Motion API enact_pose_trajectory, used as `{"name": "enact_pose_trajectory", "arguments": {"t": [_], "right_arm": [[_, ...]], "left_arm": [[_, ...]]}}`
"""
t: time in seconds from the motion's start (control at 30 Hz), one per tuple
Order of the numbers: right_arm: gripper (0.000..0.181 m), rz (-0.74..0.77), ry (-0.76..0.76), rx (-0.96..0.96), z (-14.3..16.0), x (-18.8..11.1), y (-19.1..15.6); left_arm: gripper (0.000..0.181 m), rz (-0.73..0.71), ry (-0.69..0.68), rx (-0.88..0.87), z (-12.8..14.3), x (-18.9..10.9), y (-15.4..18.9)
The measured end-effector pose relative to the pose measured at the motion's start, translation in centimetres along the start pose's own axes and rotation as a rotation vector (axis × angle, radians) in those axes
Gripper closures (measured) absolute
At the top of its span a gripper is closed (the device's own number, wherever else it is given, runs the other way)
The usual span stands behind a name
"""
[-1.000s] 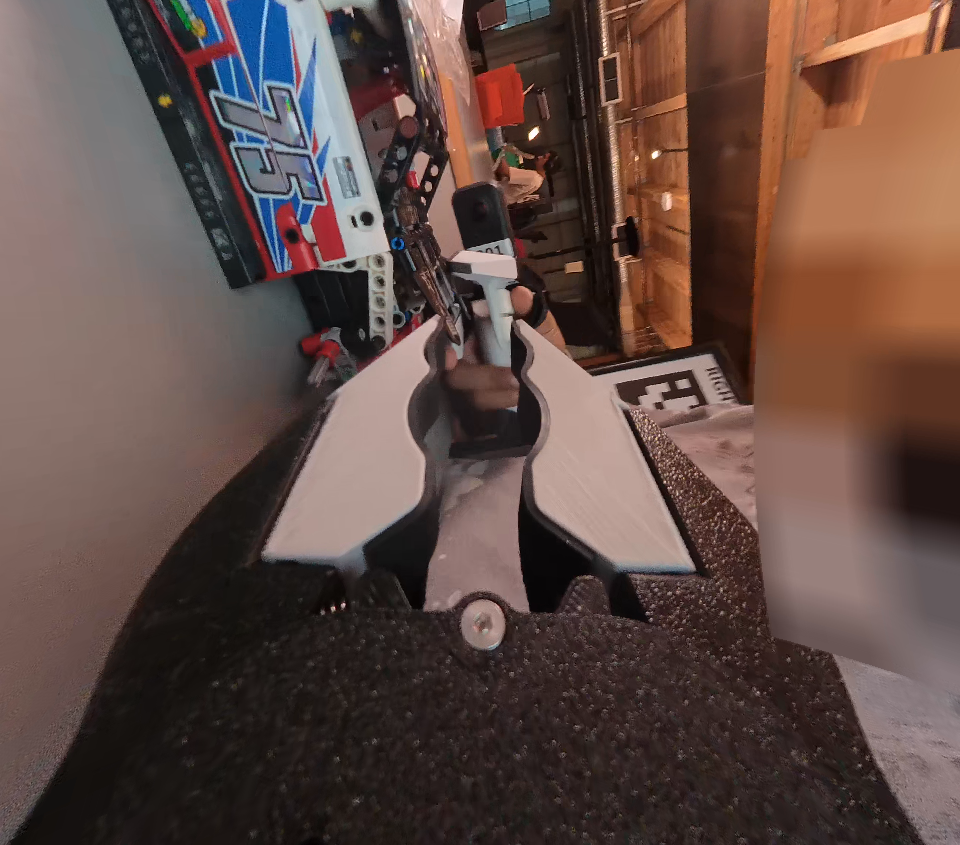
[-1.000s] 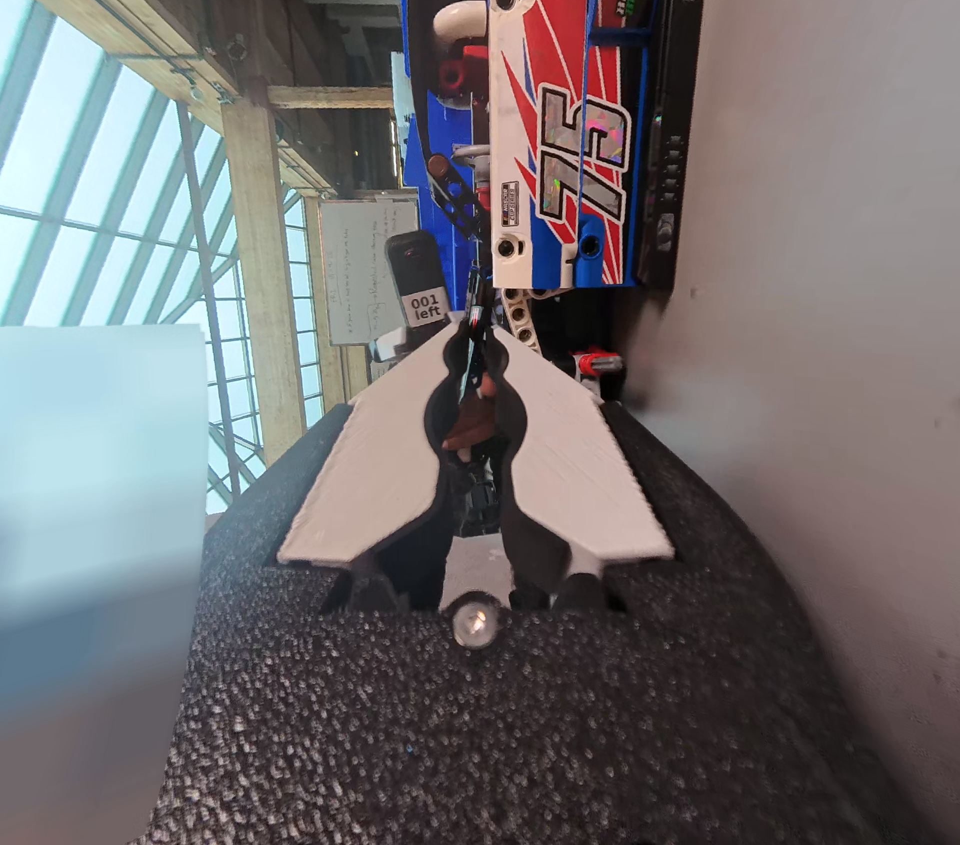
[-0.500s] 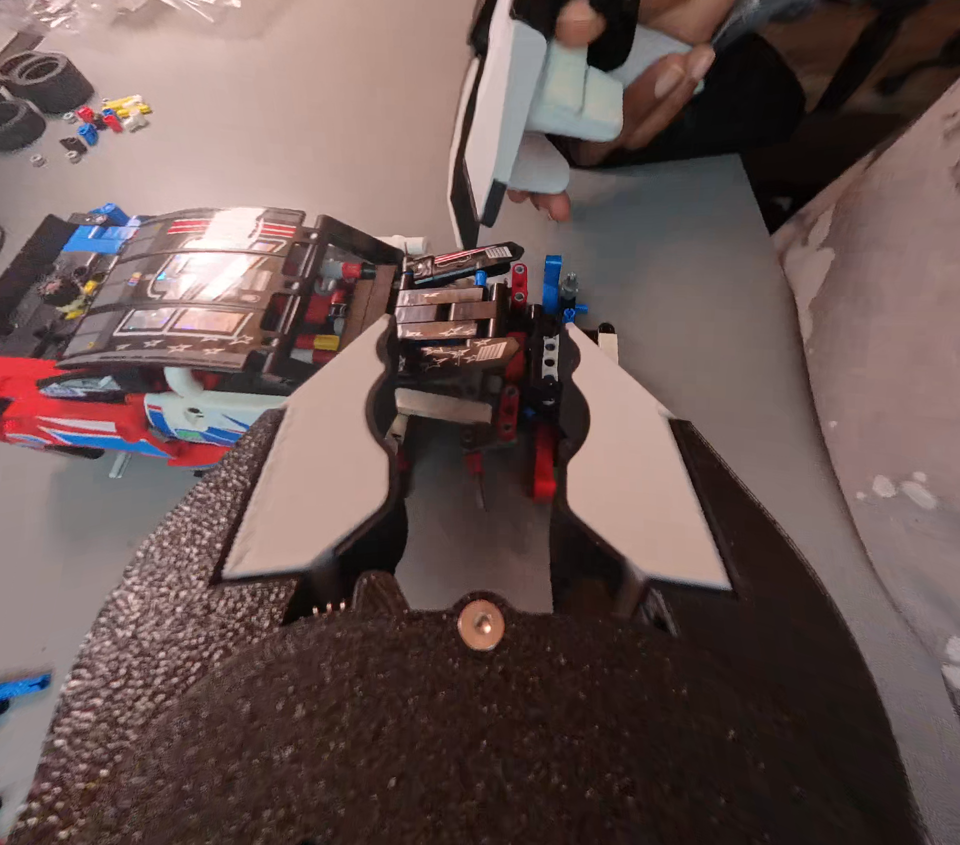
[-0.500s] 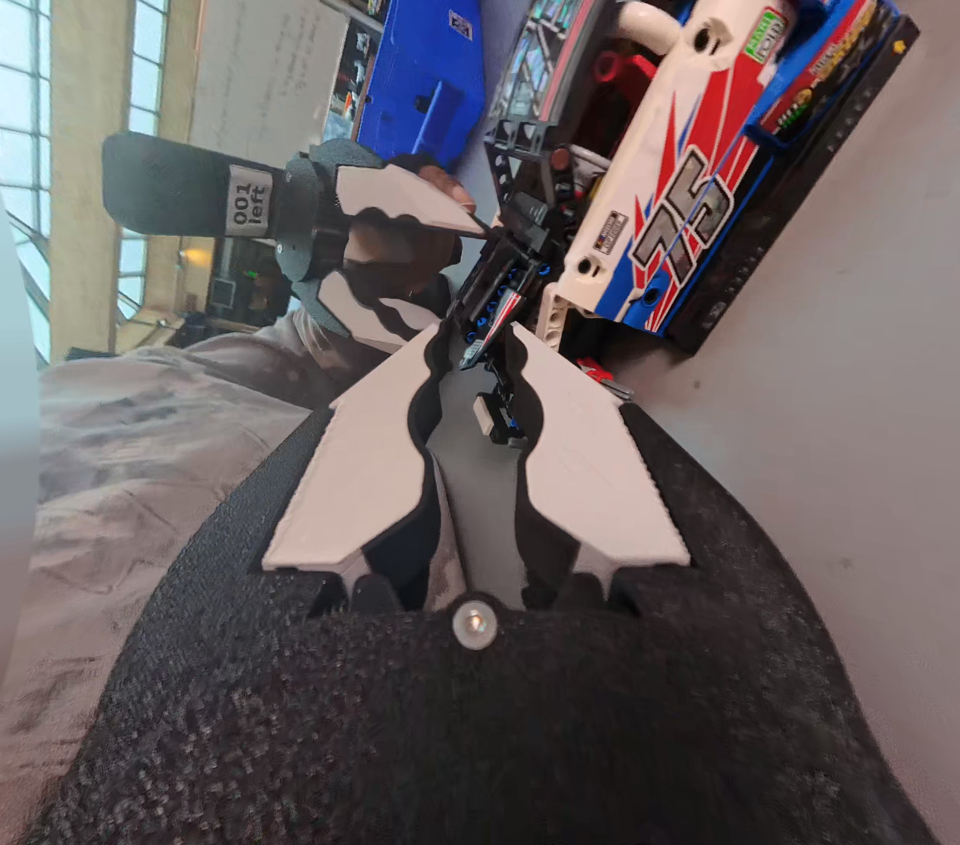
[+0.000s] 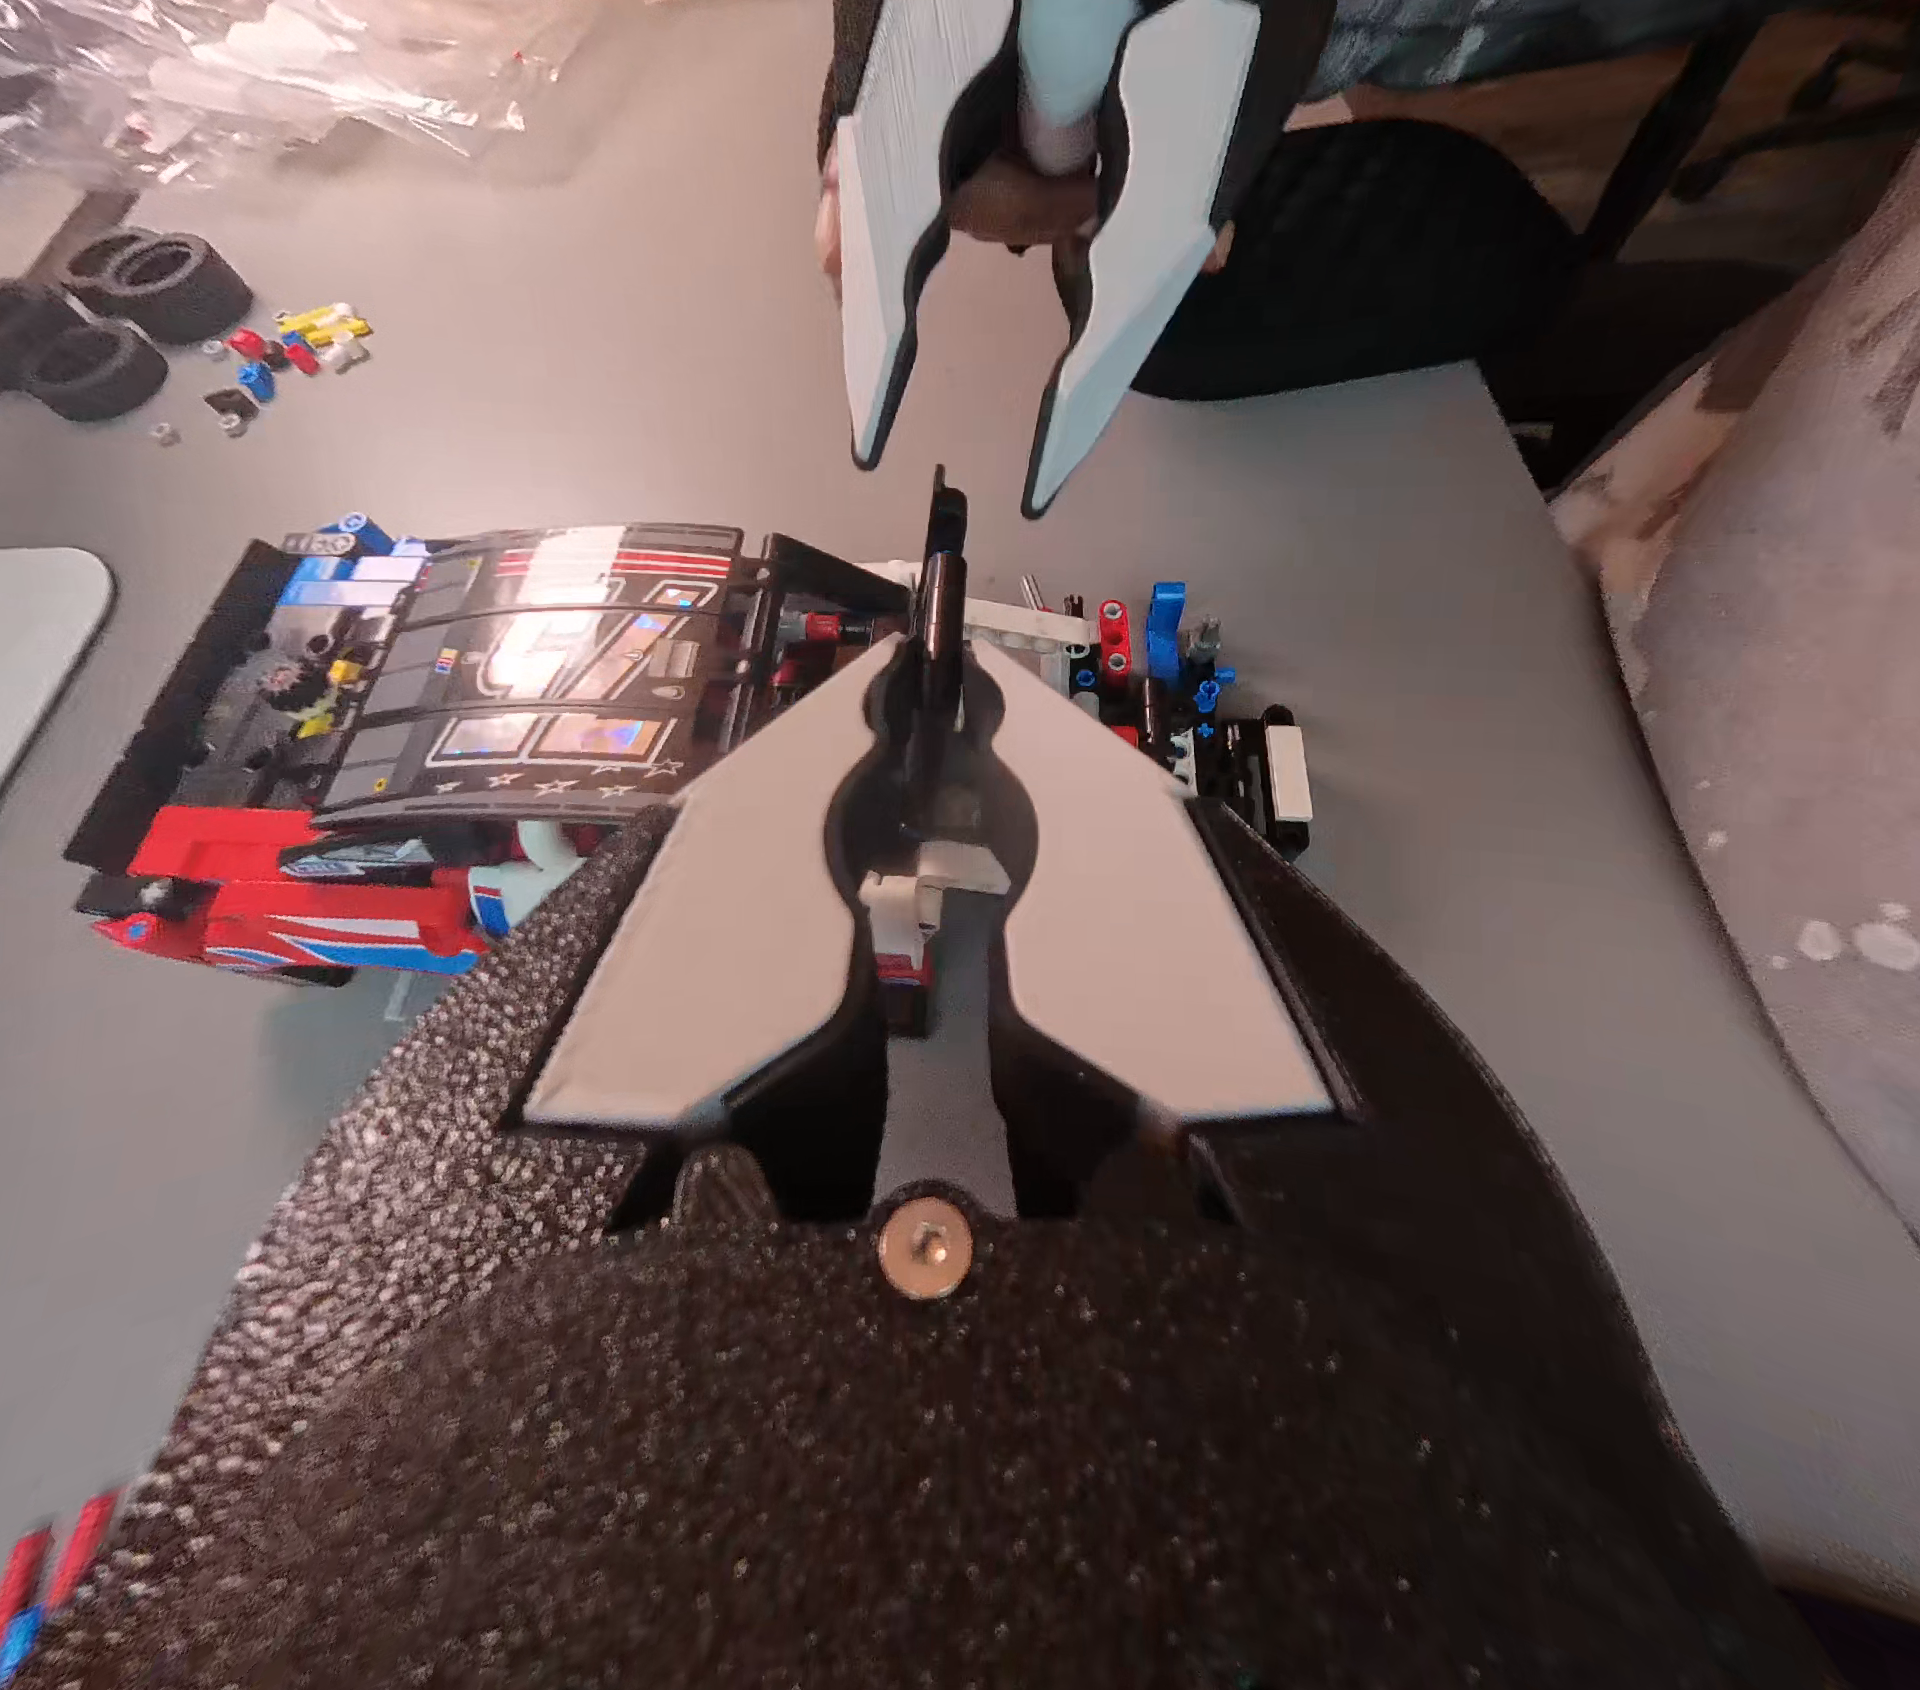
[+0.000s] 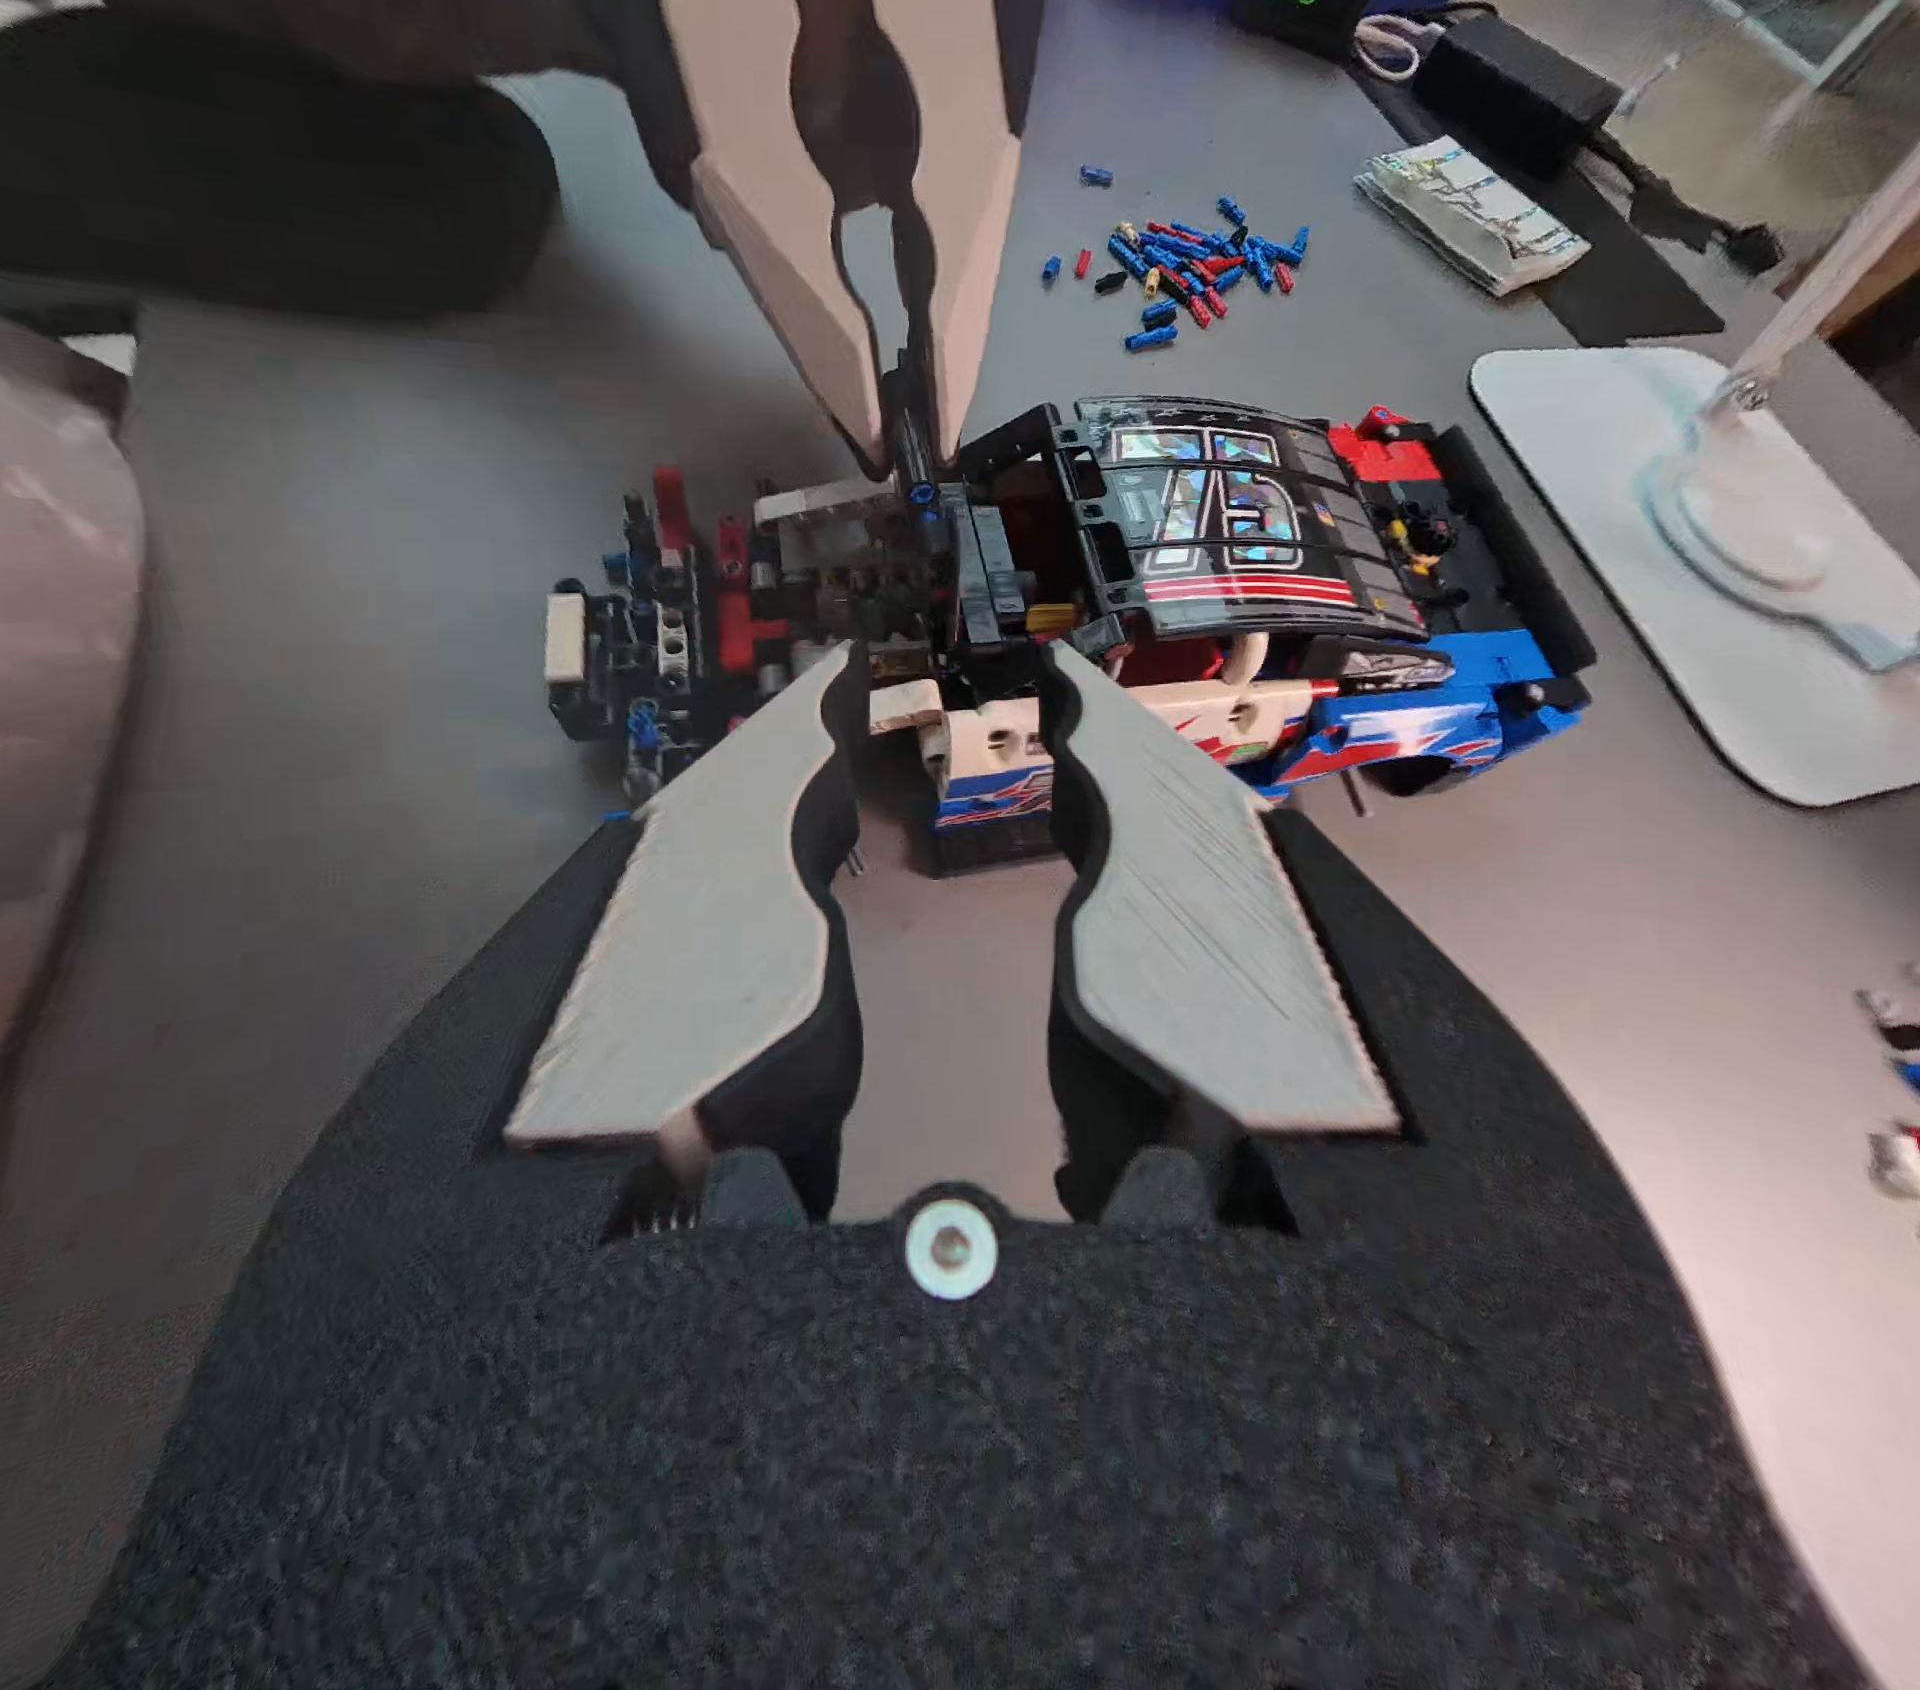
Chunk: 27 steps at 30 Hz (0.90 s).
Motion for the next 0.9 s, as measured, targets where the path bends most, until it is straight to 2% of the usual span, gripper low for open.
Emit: {"name": "enact_pose_trajectory", "arguments": {"t": [0.03,0.13,0.2,0.23,0.33,0.43,0.47,0.63,0.9], "right_arm": [[0.149,-0.015,-0.003,-0.037,0.2,0.6,0.2],[0.153,-0.076,0.02,-0.004,0.8,2.5,0.6],[0.167,-0.1,0.016,0.014,1.5,3.4,0.8],[0.169,-0.105,0.02,0.026,1.8,3.5,1.0],[0.169,-0.129,0.06,0.105,2.1,3.3,1.3],[0.169,-0.139,0.047,0.091,2.0,3.3,1.4],[0.17,-0.14,0.032,0.078,1.9,3.4,1.4],[0.176,-0.175,-0.069,-0.006,1.1,3.5,1.2],[0.176,-0.308,-0.338,-0.138,-1.2,2.8,1.9]], "left_arm": [[0.174,0.012,0.019,-0.051,0.1,0.0,-0.4],[0.173,0.028,0.085,-0.183,0.6,0.0,-1.6],[0.155,0.043,0.107,-0.23,0.9,0.0,-1.7],[0.153,0.059,0.108,-0.232,1.0,0.0,-1.5],[0.155,0.023,0.052,-0.14,1.4,0.6,-1.0],[0.158,0.008,-0.055,-0.023,1.8,2.1,-0.5],[0.173,-0.006,-0.062,0.014,1.7,2.3,-0.4],[0.175,0.005,-0.095,0.026,1.5,2.5,-0.5],[0.175,0.0,-0.1,-0.006,1.7,1.7,-0.6]]}}
Point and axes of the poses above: each gripper's, where its closed fingertips meet, x out along the fingers, z out of its underside, y = z × x across the jaws, the point moved 9 cm from there along -x, back along the fingers, and after that the axes turned 12 degrees about y, right-handed, at the moved point
